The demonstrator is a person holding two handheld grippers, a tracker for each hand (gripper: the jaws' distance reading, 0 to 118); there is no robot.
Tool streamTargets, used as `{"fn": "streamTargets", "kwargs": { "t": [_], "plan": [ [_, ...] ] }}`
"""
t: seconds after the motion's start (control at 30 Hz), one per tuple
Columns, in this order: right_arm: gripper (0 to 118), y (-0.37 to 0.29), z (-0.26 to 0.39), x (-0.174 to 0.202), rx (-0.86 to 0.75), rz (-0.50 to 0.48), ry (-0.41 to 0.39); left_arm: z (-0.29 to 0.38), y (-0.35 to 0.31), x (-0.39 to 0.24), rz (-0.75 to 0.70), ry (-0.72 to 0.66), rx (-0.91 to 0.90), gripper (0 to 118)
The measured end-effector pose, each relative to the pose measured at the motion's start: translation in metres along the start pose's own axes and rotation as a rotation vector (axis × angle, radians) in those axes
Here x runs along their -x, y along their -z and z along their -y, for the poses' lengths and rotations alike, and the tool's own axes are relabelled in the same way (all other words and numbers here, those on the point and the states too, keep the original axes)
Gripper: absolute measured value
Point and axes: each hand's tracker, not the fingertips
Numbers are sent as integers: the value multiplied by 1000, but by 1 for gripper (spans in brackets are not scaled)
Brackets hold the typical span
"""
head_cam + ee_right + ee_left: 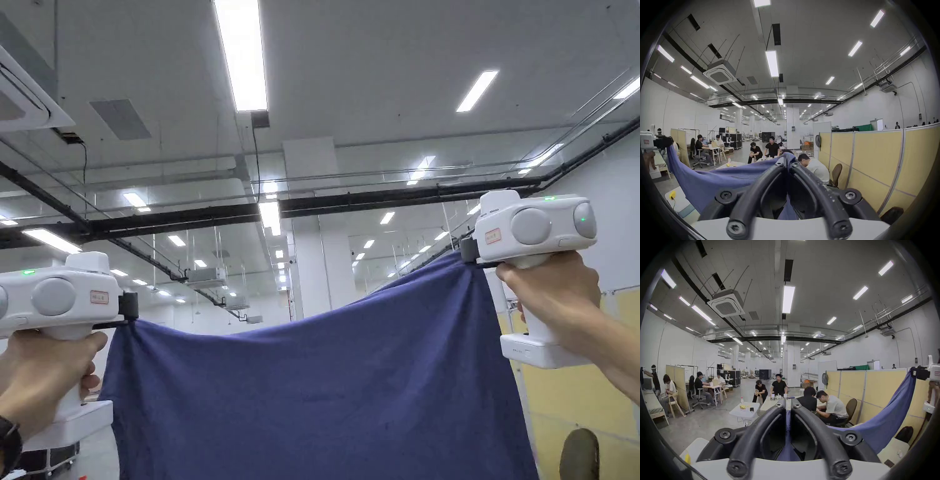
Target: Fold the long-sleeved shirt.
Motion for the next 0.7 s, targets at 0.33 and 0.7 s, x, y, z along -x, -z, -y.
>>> {"fn": "streamTargets", "kwargs": {
  "t": [0.33,0.7],
  "plan": [
    [4,1,-8,1,-16,17,-23,-13,-4,9,-13,6,-13,3],
    [4,36,2,9,-16,14,-28,-6,10,15,-29,-24,-34,3]
  ]
}}
